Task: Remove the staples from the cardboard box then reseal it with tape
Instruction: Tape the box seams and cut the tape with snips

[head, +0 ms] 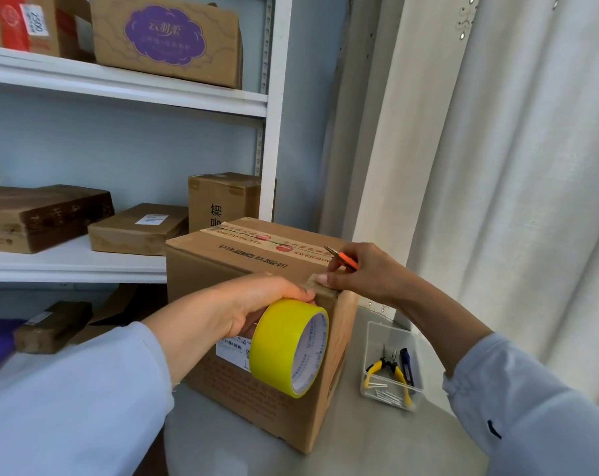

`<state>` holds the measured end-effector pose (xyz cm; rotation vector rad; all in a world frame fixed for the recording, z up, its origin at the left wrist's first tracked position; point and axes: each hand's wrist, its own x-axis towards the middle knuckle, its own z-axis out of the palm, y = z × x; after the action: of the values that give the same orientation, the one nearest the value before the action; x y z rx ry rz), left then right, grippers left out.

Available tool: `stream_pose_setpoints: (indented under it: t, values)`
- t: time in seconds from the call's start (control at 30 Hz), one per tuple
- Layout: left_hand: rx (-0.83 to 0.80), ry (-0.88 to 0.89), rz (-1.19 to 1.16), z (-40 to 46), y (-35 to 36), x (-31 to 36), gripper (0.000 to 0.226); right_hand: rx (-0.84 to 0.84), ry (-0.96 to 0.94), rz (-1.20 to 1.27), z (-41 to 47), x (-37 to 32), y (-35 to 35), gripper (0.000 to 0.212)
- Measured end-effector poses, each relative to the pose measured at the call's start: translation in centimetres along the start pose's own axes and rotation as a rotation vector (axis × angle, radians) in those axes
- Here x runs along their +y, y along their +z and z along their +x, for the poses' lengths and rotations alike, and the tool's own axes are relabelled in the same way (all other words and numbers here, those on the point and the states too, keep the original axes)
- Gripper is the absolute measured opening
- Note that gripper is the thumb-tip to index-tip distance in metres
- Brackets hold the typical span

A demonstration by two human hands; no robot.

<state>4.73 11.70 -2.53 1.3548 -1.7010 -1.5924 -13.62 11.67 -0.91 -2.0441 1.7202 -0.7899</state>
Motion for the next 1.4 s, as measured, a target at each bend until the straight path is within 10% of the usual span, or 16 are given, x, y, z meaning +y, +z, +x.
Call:
stream_pose_setpoints:
  t: [0.47, 0.63, 1.07, 1.4]
  values:
    - [0.024, 0.025, -0.018, 0.3, 0.1, -0.6, 0.018, -0.055, -0.014, 0.015, -0.2, 0.5, -0.2, 0.016]
    - [0.059, 0.061, -0.029, 0.4, 0.2, -0.6, 0.014, 0.001, 0.082, -0.278, 1.6, -0.6, 0.7, 0.08]
    - [0.035, 0.015, -0.138, 0.5, 0.4, -1.3, 0.024, -0.115, 0.133, 0.197, -1.2, -0.3, -1.4, 0.023]
    - [0.006, -0.06, -0.214, -0.4, 1.3, -1.3, 0.014, -0.404, 0.211, 0.407, -6.1, -0.1, -3.4, 0.055]
